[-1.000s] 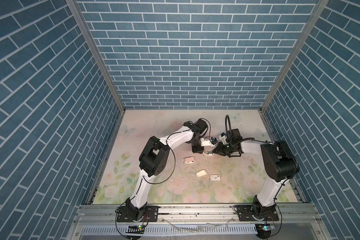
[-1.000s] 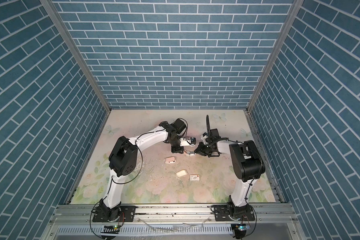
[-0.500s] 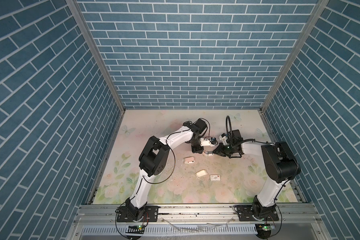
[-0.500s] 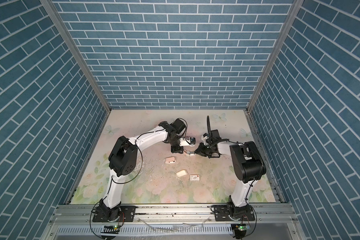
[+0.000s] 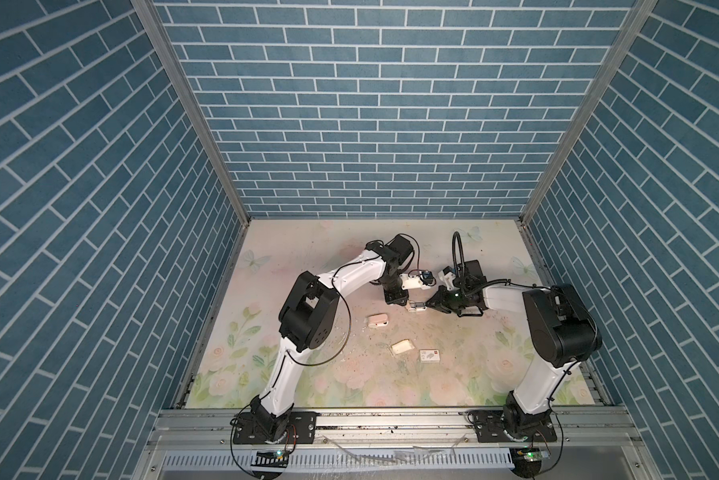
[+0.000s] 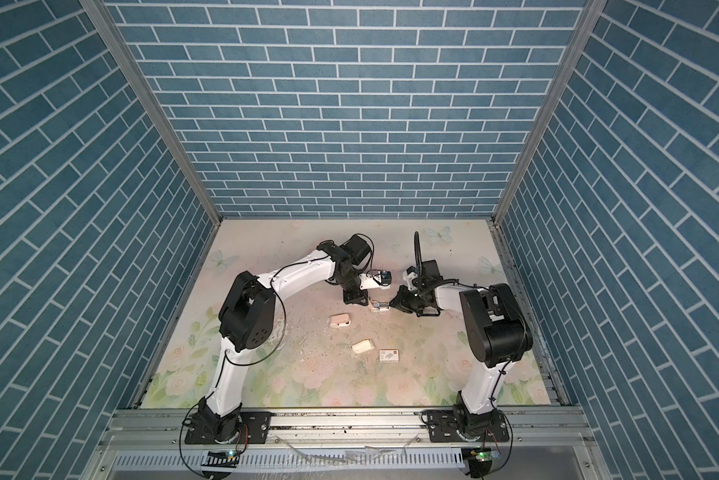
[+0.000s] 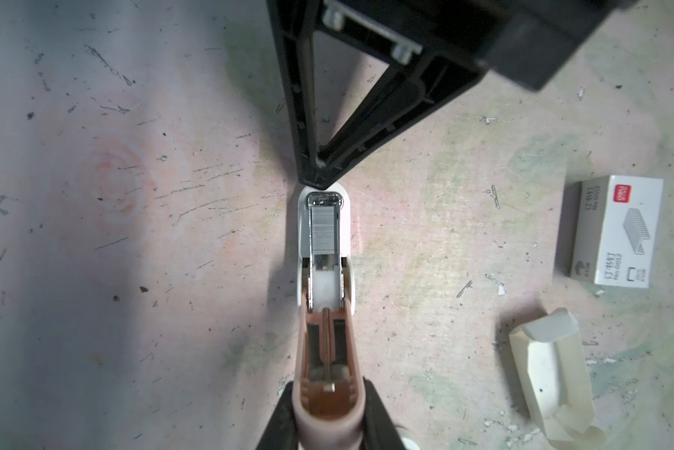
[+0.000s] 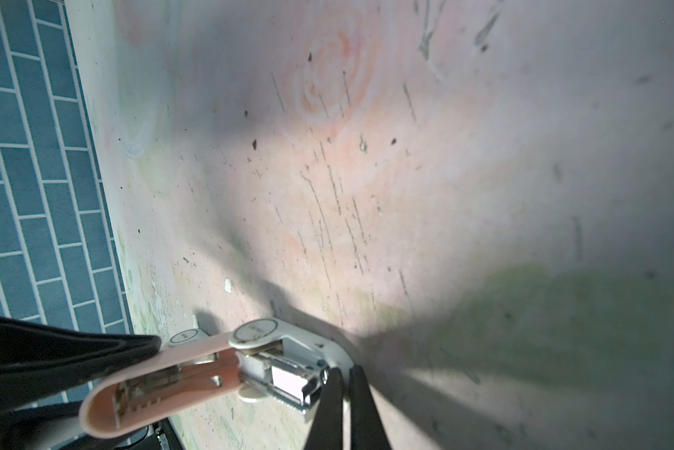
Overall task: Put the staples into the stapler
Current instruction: 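Grip the pink top with the left gripper and press it shut onto the base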
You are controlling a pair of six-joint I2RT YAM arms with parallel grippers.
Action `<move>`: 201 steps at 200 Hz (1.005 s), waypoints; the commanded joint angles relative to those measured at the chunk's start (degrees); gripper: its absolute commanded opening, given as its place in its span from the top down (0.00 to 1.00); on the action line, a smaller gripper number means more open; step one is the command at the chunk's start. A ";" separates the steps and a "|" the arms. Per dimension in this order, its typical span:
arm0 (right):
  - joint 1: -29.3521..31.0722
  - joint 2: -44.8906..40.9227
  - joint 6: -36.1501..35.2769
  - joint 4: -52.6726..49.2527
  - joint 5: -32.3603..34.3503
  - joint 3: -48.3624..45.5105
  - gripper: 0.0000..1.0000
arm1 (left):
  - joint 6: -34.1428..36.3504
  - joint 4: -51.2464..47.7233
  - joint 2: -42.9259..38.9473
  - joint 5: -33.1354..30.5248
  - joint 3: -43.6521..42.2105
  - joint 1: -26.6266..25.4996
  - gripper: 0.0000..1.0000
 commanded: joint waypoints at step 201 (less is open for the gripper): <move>1.14 -0.15 0.68 -2.70 -0.02 -4.27 0.93 | -1.92 -0.76 5.99 3.08 5.55 -2.68 0.80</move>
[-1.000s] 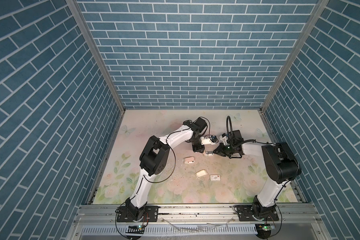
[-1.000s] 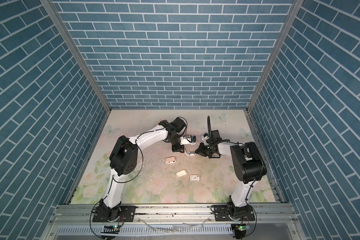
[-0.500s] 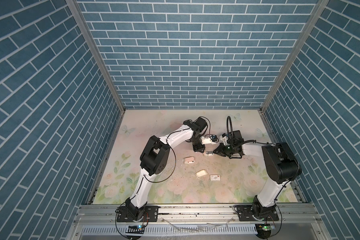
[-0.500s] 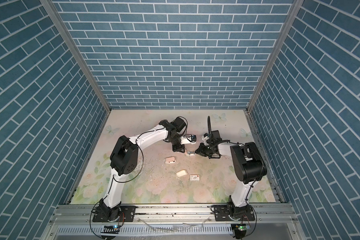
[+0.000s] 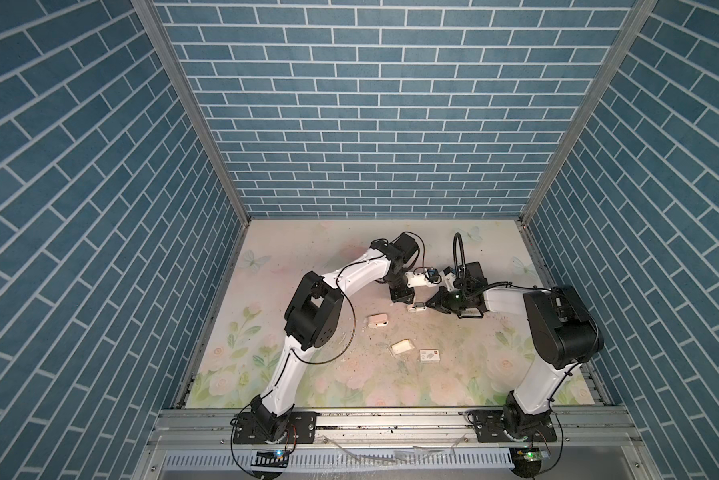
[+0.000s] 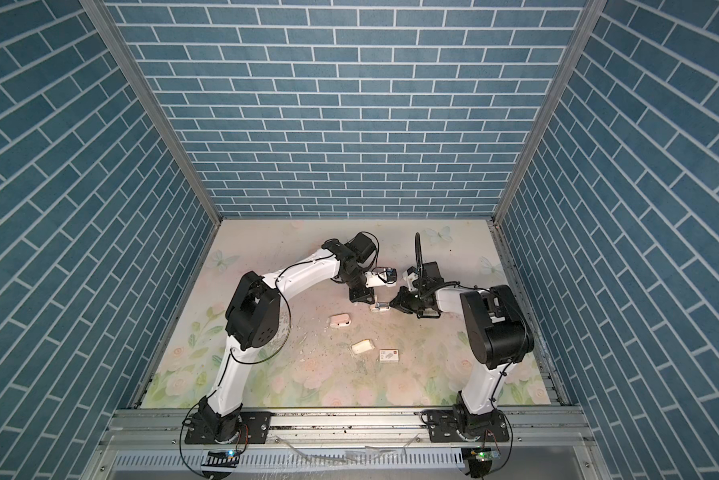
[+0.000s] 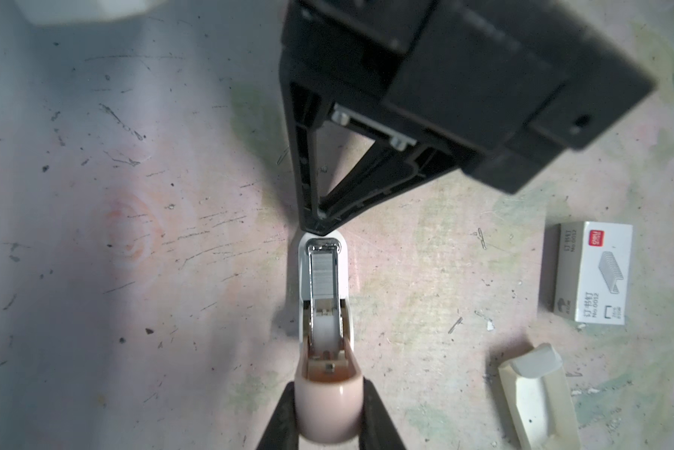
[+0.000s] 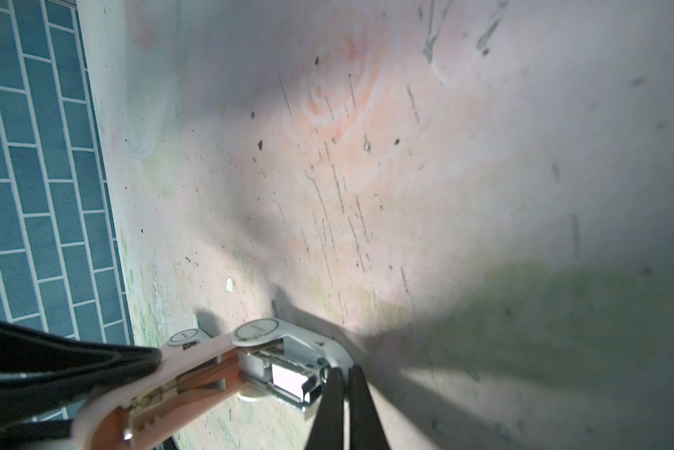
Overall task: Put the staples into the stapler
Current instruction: 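Grip the pink top with the left gripper and press it shut onto the base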
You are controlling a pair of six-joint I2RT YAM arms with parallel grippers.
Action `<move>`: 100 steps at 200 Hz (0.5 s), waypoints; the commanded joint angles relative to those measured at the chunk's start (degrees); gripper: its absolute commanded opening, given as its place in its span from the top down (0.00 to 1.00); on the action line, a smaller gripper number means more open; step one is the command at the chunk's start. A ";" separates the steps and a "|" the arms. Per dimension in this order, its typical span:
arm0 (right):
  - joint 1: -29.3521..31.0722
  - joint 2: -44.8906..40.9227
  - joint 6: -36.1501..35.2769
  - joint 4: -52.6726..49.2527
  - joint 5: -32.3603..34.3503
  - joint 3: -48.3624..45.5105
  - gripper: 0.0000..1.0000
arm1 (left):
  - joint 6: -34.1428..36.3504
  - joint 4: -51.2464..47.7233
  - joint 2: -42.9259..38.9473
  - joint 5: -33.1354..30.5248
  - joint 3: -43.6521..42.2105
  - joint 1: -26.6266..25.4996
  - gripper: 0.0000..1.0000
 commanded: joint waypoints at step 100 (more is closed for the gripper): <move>1.09 -0.97 1.80 -4.06 2.32 -3.51 0.93 | -0.22 -0.57 4.60 0.41 1.29 -2.36 0.82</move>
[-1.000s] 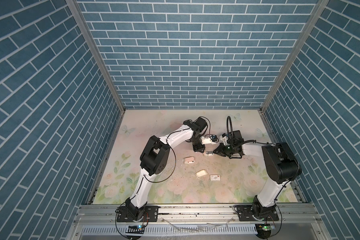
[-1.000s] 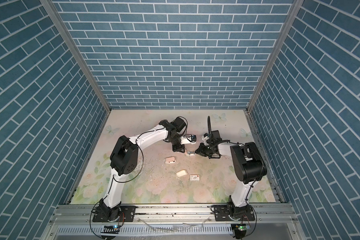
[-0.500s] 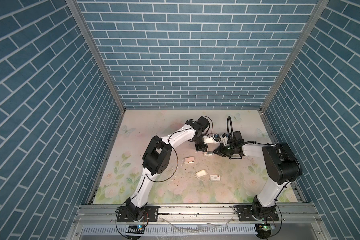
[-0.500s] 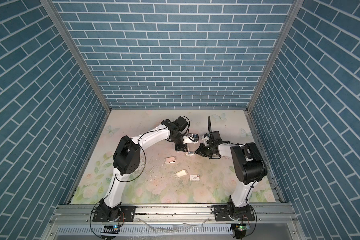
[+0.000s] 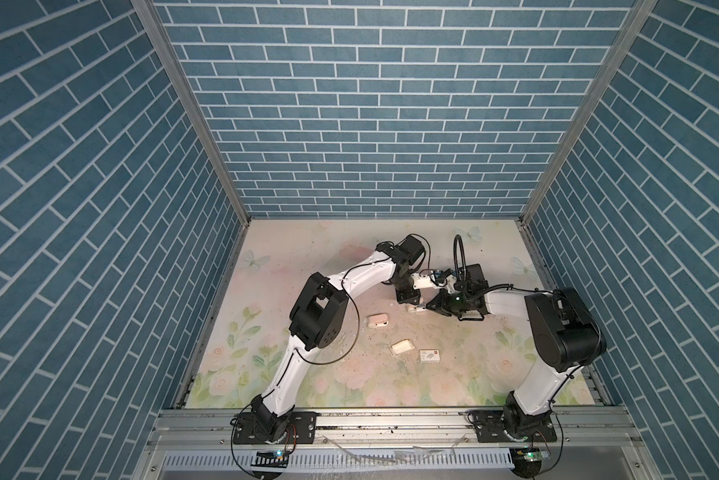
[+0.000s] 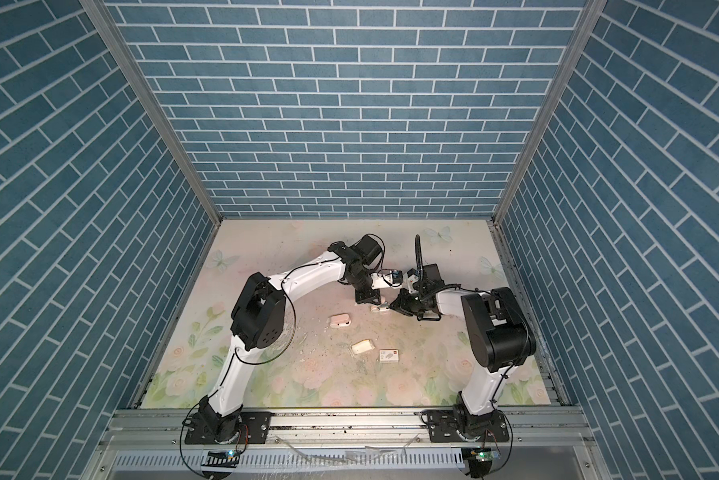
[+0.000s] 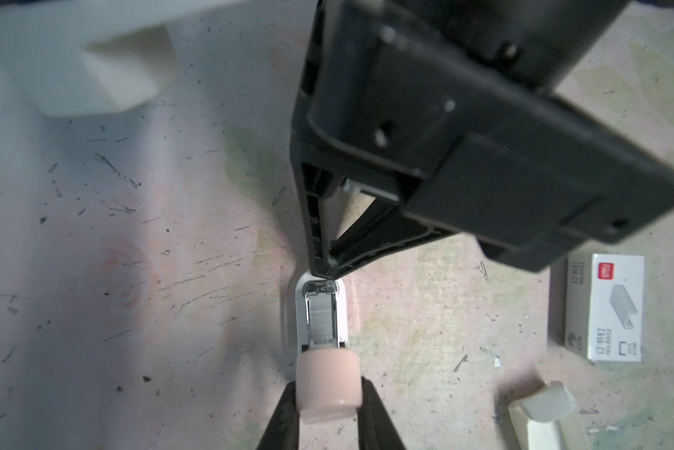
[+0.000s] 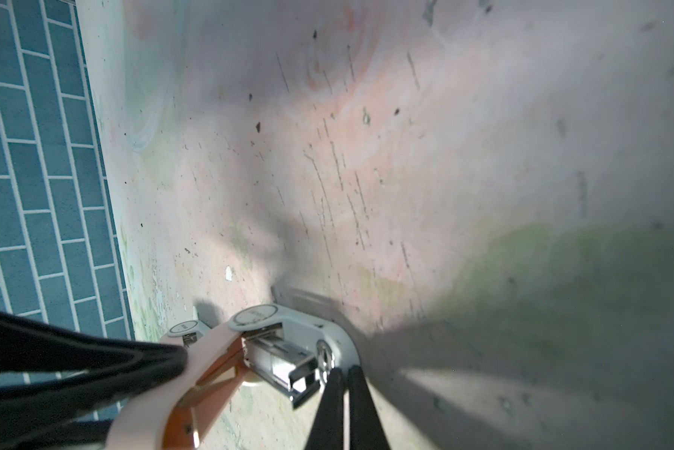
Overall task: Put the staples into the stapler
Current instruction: 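Open the right gripper and draw it back while the left gripper holds the stapler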
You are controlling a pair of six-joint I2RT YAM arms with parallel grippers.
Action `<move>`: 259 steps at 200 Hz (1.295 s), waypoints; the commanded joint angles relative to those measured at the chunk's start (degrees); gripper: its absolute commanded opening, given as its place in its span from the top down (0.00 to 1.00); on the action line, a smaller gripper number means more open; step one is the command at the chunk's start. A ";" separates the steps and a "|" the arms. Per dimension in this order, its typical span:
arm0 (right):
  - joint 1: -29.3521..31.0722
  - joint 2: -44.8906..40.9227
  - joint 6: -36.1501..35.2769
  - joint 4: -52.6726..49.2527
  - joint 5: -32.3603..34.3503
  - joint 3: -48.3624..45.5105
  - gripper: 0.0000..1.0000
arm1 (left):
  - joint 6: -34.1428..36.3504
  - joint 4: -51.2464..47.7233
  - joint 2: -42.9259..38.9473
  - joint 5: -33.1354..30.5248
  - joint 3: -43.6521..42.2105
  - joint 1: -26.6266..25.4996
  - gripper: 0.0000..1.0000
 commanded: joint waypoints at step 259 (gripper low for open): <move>-4.82 -30.34 2.86 -23.22 17.40 -8.22 0.92 | 1.54 -8.54 11.43 -5.76 9.37 -3.40 0.87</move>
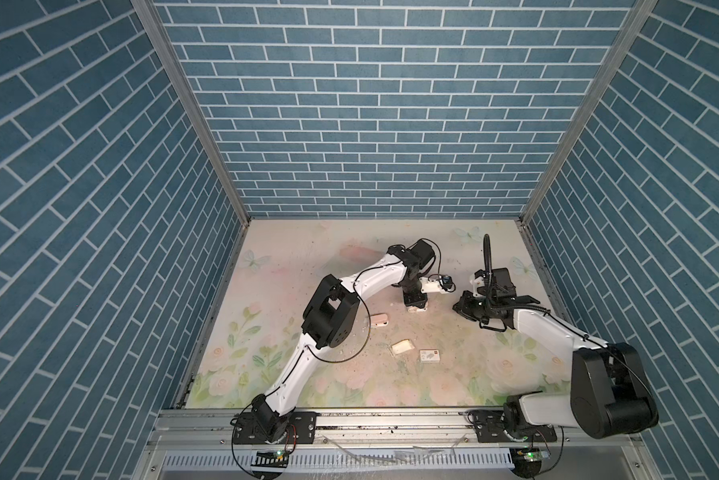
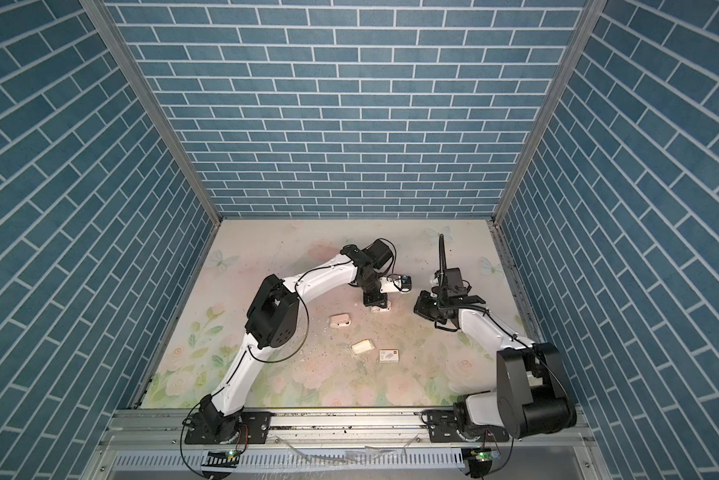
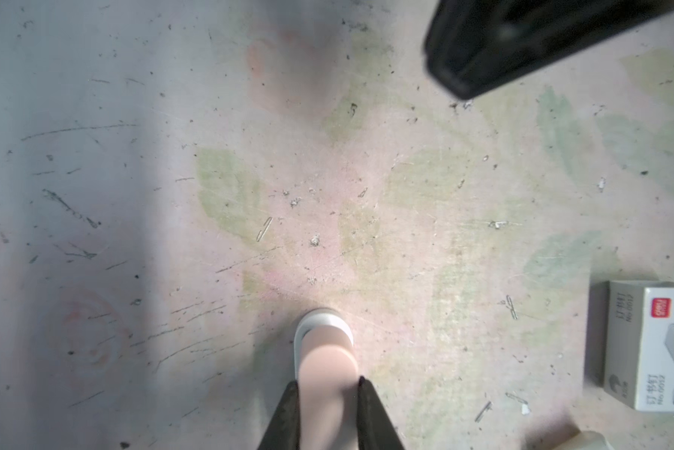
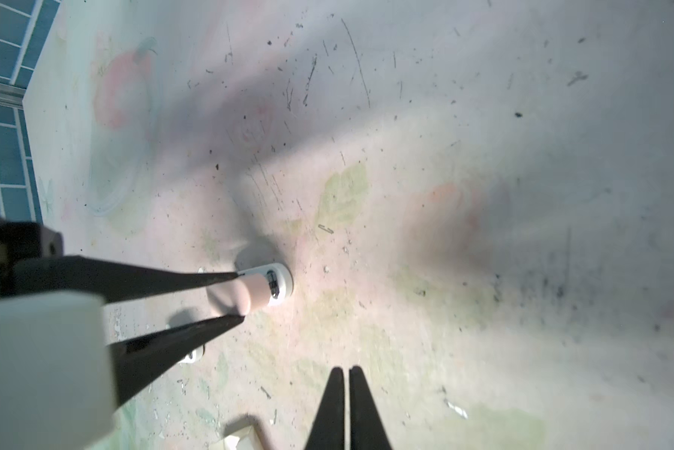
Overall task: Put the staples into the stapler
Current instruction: 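Open the right gripper and draw it back while the left gripper holds the stapler, then lower the closed stapler onto the table with the left gripper and release it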
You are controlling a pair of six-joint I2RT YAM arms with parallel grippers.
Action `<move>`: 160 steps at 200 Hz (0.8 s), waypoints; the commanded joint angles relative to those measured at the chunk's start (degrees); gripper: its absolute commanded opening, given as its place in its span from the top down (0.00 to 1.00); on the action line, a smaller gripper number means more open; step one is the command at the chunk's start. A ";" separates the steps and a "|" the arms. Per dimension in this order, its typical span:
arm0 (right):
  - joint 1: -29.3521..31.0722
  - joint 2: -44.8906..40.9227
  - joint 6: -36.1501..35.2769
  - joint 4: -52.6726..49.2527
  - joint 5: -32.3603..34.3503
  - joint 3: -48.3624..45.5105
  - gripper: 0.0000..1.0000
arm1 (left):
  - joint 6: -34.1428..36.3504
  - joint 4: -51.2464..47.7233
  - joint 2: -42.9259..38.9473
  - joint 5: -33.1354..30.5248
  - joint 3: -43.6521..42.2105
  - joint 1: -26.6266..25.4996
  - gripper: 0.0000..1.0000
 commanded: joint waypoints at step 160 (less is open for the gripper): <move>-0.22 -22.29 1.03 -19.13 0.54 -6.68 0.93 | 5.38 -23.11 17.73 -7.16 15.65 -3.81 0.91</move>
